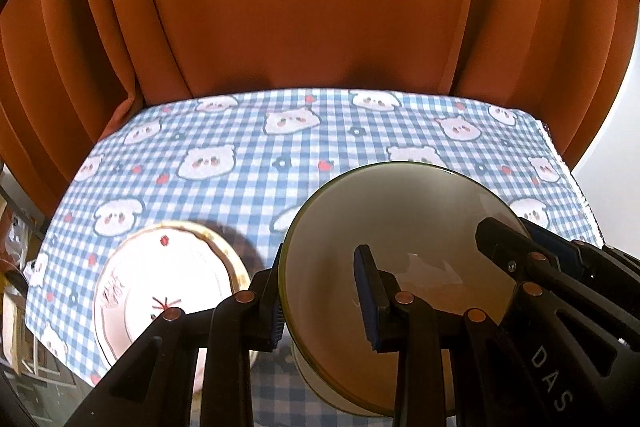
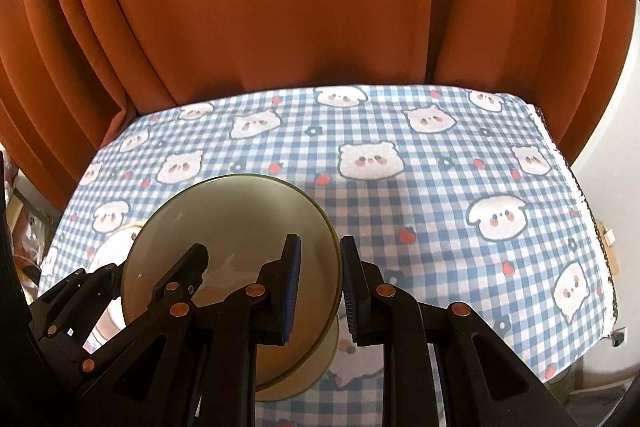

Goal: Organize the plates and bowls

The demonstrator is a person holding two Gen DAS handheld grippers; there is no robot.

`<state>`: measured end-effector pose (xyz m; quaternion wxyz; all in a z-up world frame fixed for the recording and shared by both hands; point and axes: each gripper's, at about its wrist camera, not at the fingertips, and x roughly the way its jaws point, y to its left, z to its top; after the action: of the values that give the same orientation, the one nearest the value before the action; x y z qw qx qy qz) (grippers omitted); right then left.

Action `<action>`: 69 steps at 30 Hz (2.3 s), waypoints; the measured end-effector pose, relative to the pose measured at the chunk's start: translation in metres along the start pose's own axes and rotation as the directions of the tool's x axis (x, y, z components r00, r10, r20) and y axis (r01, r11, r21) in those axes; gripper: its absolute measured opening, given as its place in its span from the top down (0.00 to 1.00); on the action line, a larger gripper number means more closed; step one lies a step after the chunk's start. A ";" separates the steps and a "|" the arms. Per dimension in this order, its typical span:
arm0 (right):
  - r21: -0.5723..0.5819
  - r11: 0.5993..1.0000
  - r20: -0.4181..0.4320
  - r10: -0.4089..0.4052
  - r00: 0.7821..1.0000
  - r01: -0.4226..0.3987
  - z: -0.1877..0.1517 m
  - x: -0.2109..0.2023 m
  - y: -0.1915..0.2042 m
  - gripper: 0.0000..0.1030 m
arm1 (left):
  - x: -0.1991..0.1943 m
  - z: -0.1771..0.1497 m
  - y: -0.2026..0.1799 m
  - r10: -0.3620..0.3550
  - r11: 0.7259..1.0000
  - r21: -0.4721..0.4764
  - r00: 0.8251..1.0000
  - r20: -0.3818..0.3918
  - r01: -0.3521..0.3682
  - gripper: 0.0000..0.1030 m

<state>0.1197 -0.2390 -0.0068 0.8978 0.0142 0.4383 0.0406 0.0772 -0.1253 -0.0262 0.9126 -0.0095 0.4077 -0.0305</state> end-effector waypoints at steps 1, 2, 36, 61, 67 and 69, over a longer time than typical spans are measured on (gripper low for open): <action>-0.002 1.000 -0.006 0.000 1.000 0.000 -0.002 0.001 0.000 0.78 | 0.001 -0.002 0.000 -0.001 1.000 -0.002 1.000 -0.007 0.001 0.71; -0.005 1.000 -0.013 0.001 1.000 -0.001 -0.004 0.003 -0.001 0.78 | 0.003 -0.005 -0.001 -0.002 1.000 -0.003 1.000 -0.013 0.002 0.71; -0.078 0.997 -0.096 -0.030 0.995 0.023 -0.041 0.040 0.005 0.77 | 0.036 -0.041 0.004 0.028 0.999 -0.020 0.994 -0.108 -0.030 0.71; 0.060 0.995 -0.091 -0.072 0.993 0.077 -0.050 0.042 0.002 0.49 | 0.056 -0.039 0.018 -0.190 0.982 -0.025 0.964 -0.187 0.189 0.39; 0.120 0.987 -0.151 -0.091 0.984 0.109 -0.046 0.049 0.003 0.35 | 0.068 -0.032 0.016 -0.292 0.954 -0.005 0.923 -0.252 0.300 0.36; 0.137 0.984 -0.161 -0.092 0.983 0.114 -0.046 0.051 0.003 0.33 | 0.072 -0.033 0.015 -0.303 0.949 -0.002 0.914 -0.271 0.314 0.36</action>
<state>0.1143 -0.2320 -0.0752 0.8586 0.0537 0.5085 -0.0371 0.1015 -0.1148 -0.1020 0.8327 -0.0506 0.5200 -0.1833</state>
